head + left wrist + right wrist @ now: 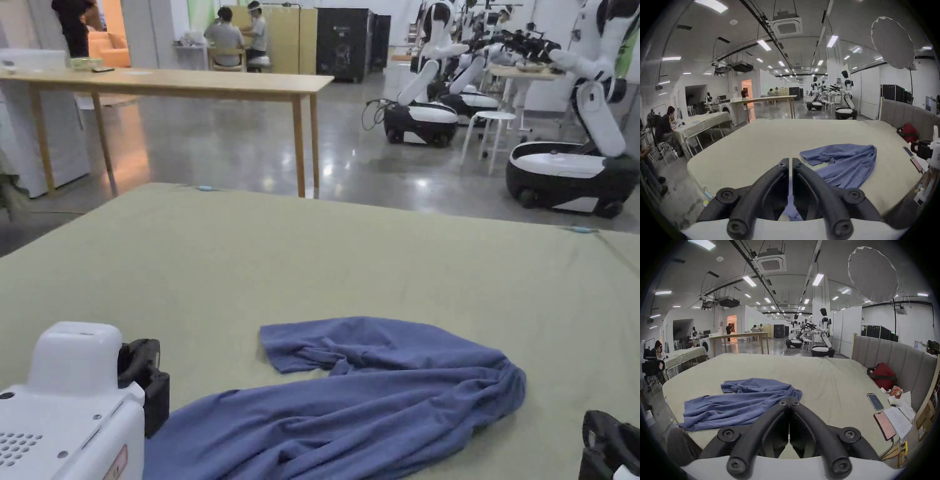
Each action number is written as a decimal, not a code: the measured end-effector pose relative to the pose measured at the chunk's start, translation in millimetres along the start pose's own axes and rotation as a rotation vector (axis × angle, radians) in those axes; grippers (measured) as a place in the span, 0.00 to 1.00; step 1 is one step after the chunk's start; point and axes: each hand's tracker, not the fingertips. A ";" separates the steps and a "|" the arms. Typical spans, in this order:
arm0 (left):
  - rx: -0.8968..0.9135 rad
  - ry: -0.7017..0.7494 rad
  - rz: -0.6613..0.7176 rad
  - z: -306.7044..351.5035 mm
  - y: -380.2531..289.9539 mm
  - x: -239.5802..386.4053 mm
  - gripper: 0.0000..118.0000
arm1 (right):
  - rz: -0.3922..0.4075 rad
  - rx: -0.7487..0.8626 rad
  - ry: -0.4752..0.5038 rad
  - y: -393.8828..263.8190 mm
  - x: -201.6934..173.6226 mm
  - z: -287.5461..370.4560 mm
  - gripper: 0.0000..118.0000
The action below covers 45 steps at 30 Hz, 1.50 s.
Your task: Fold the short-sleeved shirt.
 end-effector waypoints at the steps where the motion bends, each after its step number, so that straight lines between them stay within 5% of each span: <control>1: -0.018 0.003 0.002 -3.5 -0.1 -4.3 0.02 | -0.001 -0.001 0.004 0.2 -1.4 0.4 0.01; 21: -0.596 -0.090 -0.048 -144.9 -46.8 -47.8 0.05 | -0.035 -0.070 0.013 -5.7 8.4 -10.4 0.01; 22: -0.635 -0.107 -0.055 -153.4 -49.8 -50.2 0.13 | -0.035 -0.073 0.009 -6.1 8.7 -10.5 0.01; 23: -0.664 -0.105 -0.067 -160.1 -52.3 -50.1 0.35 | -0.035 -0.075 0.005 -6.6 9.0 -10.6 0.01; 24: -0.677 -0.095 -0.066 -167.8 -56.1 -49.0 0.74 | -0.036 -0.078 0.003 -8.1 9.6 -11.5 0.01; 25: -0.700 -0.091 -0.066 -175.9 -61.5 -48.6 1.00 | -0.038 -0.084 0.001 -9.4 10.0 -12.5 0.01; 30: -0.753 -0.010 -0.082 -198.9 -82.3 -51.3 0.95 | -0.022 -0.117 -0.002 -15.2 11.0 -18.1 0.01; 33: -0.780 -0.024 -0.047 -195.4 -85.9 -52.5 0.80 | -0.024 -0.132 -0.004 -17.6 13.7 -23.4 0.01; 37: -0.713 -0.080 -0.034 -180.1 -74.8 -48.1 0.02 | -0.036 -0.154 0.003 -17.7 17.9 -33.3 0.01; 45: -0.662 -0.137 0.018 -172.8 -75.6 -43.3 0.02 | -0.020 -0.257 -0.026 -1.2 54.5 -104.1 0.01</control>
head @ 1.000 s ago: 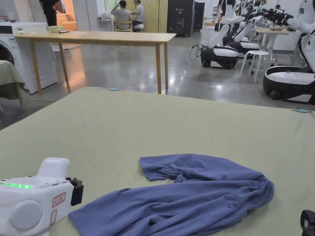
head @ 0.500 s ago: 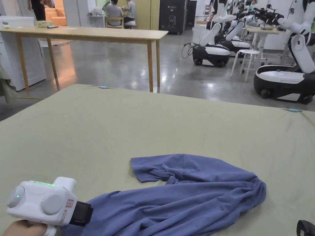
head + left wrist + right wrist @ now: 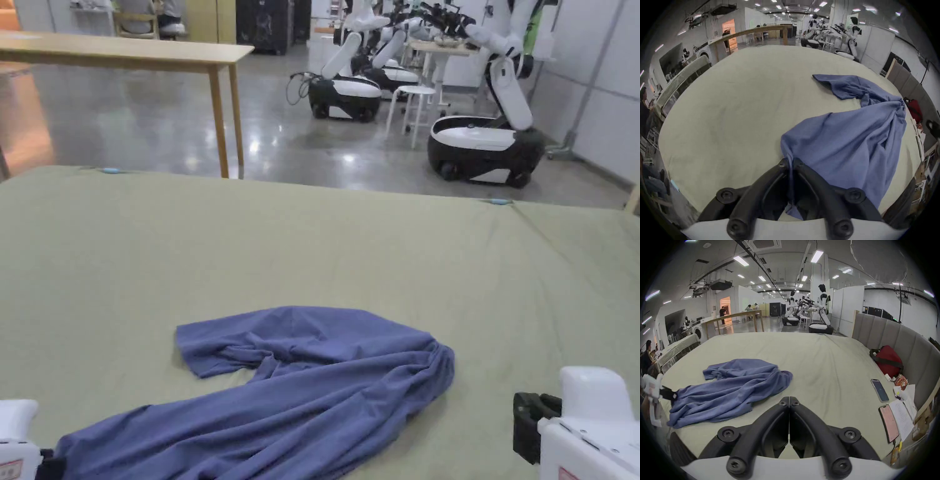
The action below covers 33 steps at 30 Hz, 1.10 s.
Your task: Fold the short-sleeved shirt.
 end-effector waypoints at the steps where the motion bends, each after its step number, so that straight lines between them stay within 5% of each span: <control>1: 0.002 -0.005 -0.008 -1.0 1.8 0.7 0.02 | 0.002 -0.011 -0.014 8.6 5.8 -13.4 0.01; 7: 0.040 -0.022 -0.024 1.4 8.6 4.3 0.02 | 0.081 -0.113 -0.003 68.9 19.3 -108.1 0.01; 11: 0.036 -0.019 -0.018 -1.9 11.1 0.7 0.02 | 0.078 -0.211 0.096 91.8 16.9 -167.0 0.07; 12: 0.030 -0.017 -0.018 -3.9 11.1 -0.4 0.02 | 0.058 -0.244 0.152 95.5 15.2 -177.3 0.25; 13: 0.025 -0.013 -0.017 -5.4 10.4 -1.3 0.02 | 0.033 -0.273 0.210 97.0 13.1 -184.2 0.72; 14: 0.019 -0.011 -0.019 -7.4 10.0 -2.4 0.02 | 0.029 -0.309 0.253 97.6 9.0 -193.0 0.98; 15: 0.012 -0.008 -0.021 -9.6 9.7 -3.2 0.02 | 0.045 -0.355 0.276 94.5 -2.7 -196.1 1.00; 18: 0.003 -0.003 -0.014 -13.2 7.4 -4.5 0.02 | 0.163 -0.362 0.178 91.1 -20.5 -210.6 0.98; 20: -0.005 -0.008 -0.001 -16.7 7.6 -6.1 0.02 | 0.153 -0.387 0.155 85.7 -28.9 -217.7 0.93; 21: -0.008 -0.006 0.005 -17.8 7.3 -6.7 0.02 | 0.110 -0.424 0.153 83.9 -29.0 -223.3 0.81; 22: -0.011 -0.005 0.007 -18.8 7.3 -6.4 0.02 | 0.080 -0.449 0.156 81.1 -29.2 -226.6 0.54; 25: -0.017 -0.007 0.003 -20.4 8.2 -3.8 0.02 | 0.003 -0.488 0.264 67.8 -22.9 -236.2 0.38; 27: -0.023 -0.001 -0.015 -18.6 10.7 -1.9 0.02 | 0.024 -0.423 0.249 71.1 -29.5 -221.6 0.17; 30: 0.010 0.007 -0.022 -3.8 15.8 -2.7 0.02 | 0.068 -0.363 0.247 86.1 -26.3 -192.7 0.12; 33: 0.076 0.028 -0.028 20.1 28.7 -6.0 0.02 | 0.013 -0.270 0.290 114.7 -12.3 -151.6 0.12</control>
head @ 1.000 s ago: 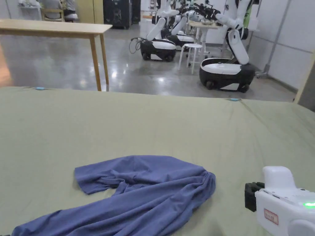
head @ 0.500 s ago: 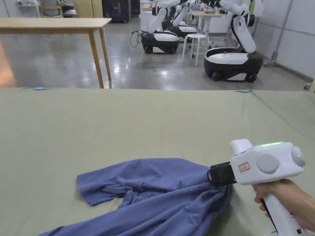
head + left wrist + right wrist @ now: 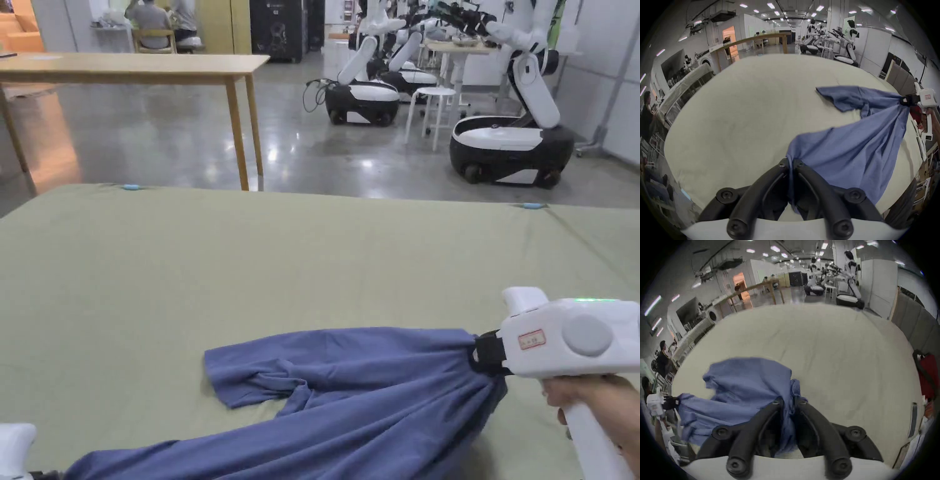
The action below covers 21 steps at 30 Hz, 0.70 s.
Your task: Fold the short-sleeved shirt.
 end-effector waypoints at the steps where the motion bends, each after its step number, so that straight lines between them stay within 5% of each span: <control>1: 0.020 0.005 0.001 7.5 5.3 -0.9 0.02 | 0.000 0.022 0.010 4.6 -0.3 14.6 0.12; 11: 0.320 0.015 -0.067 116.3 90.2 16.0 0.02 | 0.083 0.317 -0.080 43.3 -15.3 191.2 0.12; 21: 0.517 -0.039 -0.083 192.7 179.3 60.2 0.02 | 0.056 0.461 -0.210 57.8 -0.2 295.4 0.12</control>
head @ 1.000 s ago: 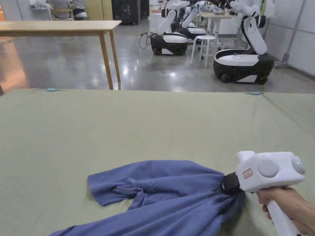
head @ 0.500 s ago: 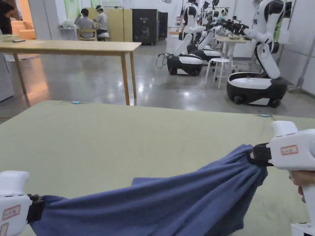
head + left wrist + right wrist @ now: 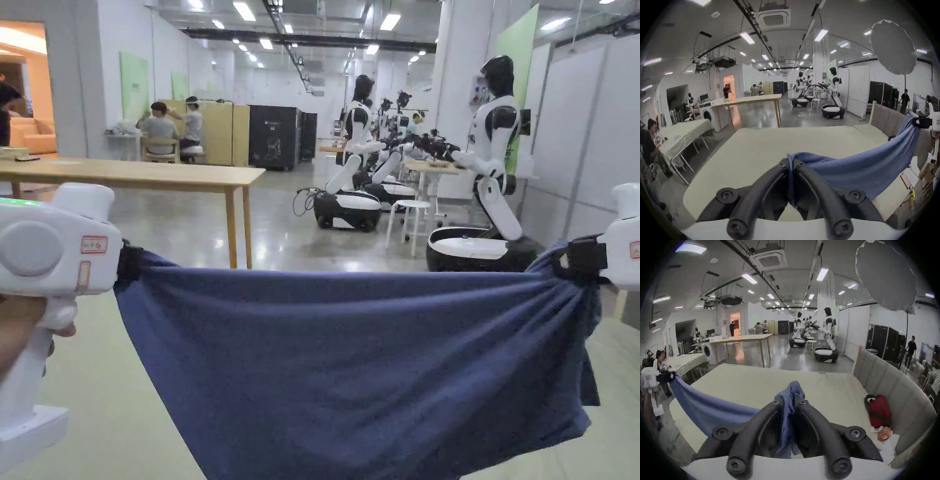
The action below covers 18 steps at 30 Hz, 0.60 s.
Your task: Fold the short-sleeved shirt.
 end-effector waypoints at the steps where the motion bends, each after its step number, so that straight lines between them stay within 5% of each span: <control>1: 0.003 0.000 -0.006 -1.1 8.5 4.7 0.02 | -0.005 0.010 -0.013 4.0 2.9 1.7 0.12; 18: 0.064 0.092 -0.026 -69.6 105.6 32.0 0.02 | -0.037 0.041 -0.093 76.3 9.0 -62.5 0.12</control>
